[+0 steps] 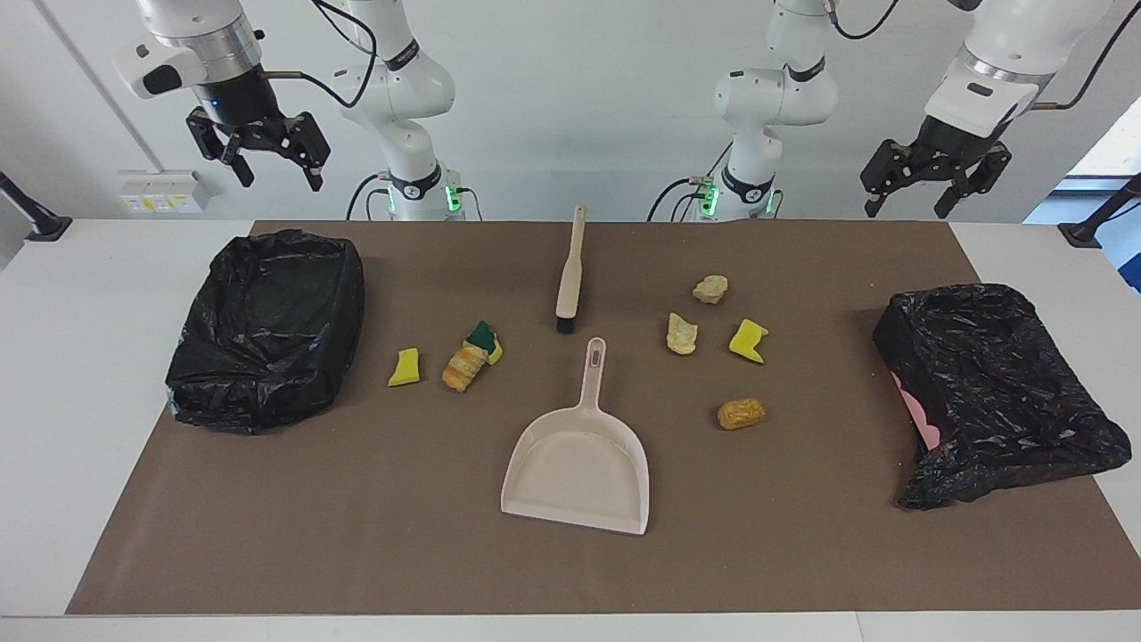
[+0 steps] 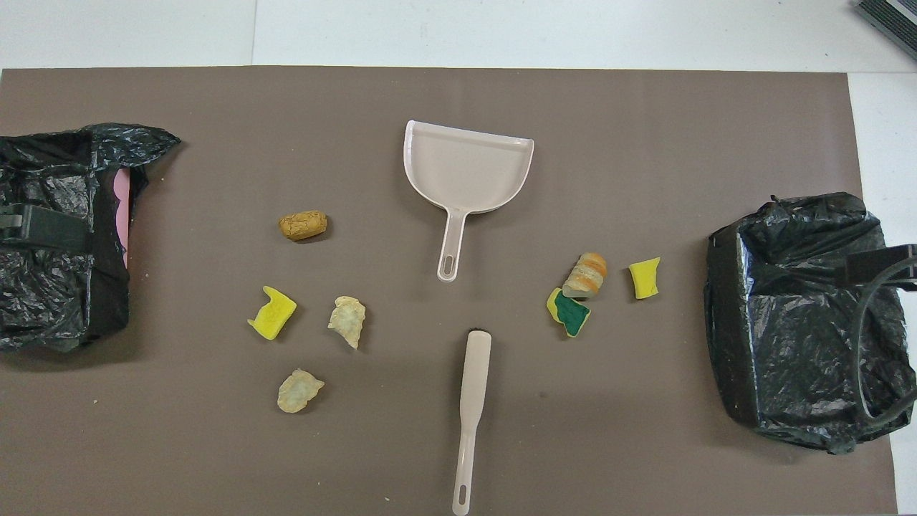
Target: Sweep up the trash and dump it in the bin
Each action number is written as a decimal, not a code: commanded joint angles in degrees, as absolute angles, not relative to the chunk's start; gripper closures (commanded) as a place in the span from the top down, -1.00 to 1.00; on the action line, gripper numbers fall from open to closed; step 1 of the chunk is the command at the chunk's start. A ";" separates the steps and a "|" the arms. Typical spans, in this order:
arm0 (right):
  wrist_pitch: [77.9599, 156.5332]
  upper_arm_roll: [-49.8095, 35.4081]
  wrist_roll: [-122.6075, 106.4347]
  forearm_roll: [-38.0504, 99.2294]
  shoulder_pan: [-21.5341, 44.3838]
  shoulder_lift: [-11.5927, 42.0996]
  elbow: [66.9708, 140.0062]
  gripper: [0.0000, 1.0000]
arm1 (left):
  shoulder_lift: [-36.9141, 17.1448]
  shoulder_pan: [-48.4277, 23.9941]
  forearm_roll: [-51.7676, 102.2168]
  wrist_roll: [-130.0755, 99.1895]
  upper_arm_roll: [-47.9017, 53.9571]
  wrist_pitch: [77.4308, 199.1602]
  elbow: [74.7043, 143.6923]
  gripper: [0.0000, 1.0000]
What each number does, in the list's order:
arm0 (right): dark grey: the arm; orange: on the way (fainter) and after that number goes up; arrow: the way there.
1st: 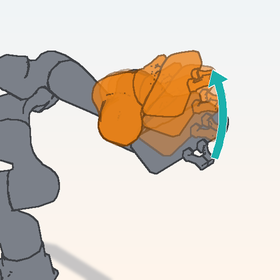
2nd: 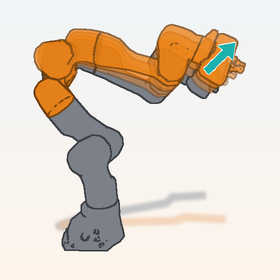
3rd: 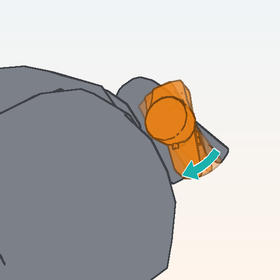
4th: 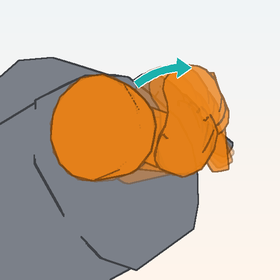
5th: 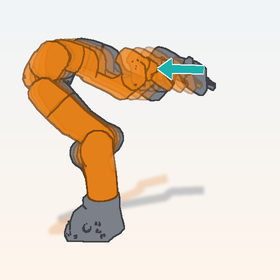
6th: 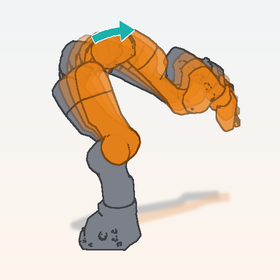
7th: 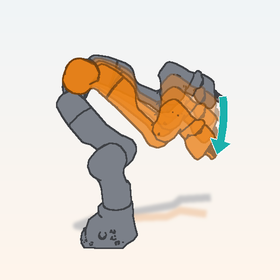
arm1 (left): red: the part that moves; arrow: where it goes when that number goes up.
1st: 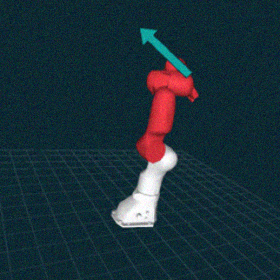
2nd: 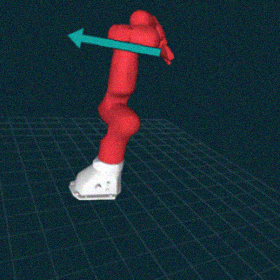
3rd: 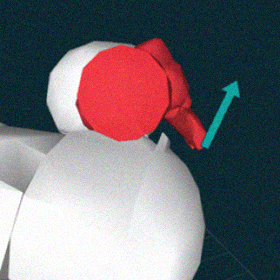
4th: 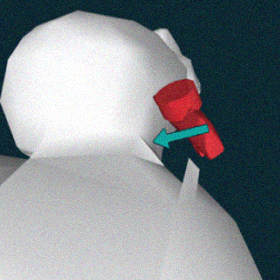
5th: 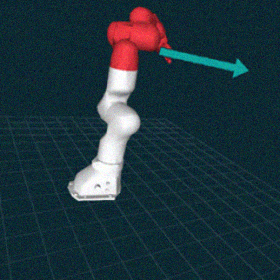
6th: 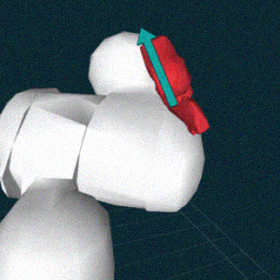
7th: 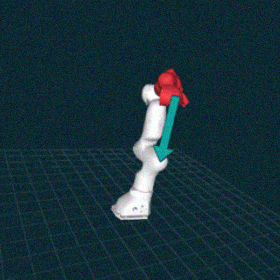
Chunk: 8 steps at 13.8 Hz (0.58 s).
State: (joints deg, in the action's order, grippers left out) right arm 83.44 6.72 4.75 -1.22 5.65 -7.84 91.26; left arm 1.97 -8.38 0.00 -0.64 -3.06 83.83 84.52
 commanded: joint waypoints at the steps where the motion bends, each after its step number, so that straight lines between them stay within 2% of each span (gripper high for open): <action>1: 85.42 6.59 2.81 -1.93 5.27 -8.61 92.72 1.00 | 3.60 -8.00 0.62 -0.17 -2.81 84.81 86.66 1.00; 8: 85.61 6.59 3.08 -1.93 5.27 -8.61 92.90 1.00 | 3.60 -8.79 0.97 -0.35 -1.93 86.13 86.84 1.00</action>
